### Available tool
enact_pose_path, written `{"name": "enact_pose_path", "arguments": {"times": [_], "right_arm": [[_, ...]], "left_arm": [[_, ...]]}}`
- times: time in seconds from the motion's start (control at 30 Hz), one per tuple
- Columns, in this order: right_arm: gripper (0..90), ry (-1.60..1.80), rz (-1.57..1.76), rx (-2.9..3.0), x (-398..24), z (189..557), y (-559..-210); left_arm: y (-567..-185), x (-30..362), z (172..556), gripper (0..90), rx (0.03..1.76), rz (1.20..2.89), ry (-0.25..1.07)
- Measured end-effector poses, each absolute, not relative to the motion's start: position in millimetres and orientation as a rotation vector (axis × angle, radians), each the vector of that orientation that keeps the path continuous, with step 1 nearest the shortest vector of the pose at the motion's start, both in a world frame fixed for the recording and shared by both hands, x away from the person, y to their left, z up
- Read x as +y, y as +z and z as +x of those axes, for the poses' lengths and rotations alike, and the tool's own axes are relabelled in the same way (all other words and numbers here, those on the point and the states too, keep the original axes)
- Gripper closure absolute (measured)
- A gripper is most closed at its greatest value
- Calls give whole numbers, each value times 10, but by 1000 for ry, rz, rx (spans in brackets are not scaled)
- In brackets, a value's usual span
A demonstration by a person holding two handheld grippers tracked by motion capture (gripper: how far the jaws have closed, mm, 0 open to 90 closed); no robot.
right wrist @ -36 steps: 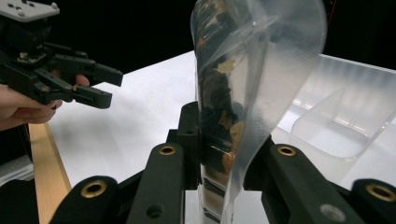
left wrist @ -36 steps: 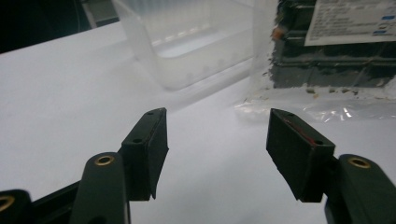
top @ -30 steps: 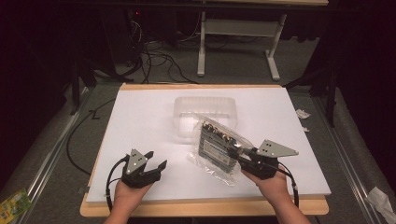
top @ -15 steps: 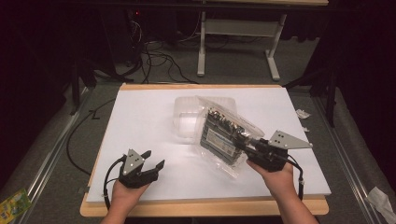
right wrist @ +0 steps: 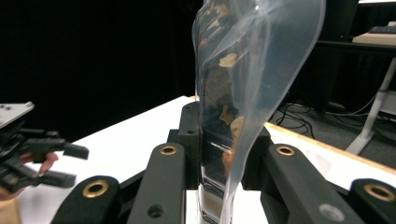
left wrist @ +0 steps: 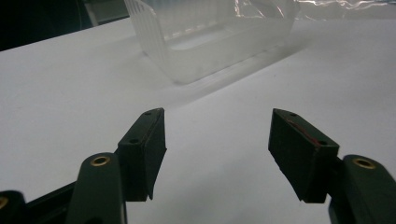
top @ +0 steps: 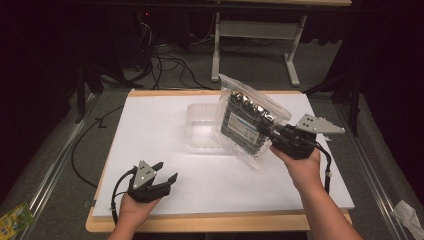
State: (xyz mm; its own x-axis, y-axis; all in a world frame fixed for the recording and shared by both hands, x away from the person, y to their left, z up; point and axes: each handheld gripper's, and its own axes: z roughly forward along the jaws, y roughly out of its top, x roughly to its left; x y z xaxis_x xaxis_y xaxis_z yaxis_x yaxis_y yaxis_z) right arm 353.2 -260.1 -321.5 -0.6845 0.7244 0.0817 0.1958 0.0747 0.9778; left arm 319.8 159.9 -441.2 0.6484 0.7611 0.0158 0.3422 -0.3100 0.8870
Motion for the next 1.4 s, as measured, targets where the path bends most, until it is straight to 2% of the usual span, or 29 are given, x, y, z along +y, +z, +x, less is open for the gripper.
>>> {"name": "enact_pose_path", "arguments": {"times": [0.27, 0.63, 1.4], "right_arm": [[767, 1598, 893, 1910, -2492, 3882, -3110], [767, 1547, 905, 1910, -2236, 4316, -3161], [769, 1492, 896, 1935, -1713, 4735, -3407]], "left_arm": [[-4405, 1611, 3197, 370, 873, 1896, 545], [-4412, 1622, 3200, 371, 872, 1899, 546], [-4413, 1611, 3202, 372, 848, 1908, 529]]}}
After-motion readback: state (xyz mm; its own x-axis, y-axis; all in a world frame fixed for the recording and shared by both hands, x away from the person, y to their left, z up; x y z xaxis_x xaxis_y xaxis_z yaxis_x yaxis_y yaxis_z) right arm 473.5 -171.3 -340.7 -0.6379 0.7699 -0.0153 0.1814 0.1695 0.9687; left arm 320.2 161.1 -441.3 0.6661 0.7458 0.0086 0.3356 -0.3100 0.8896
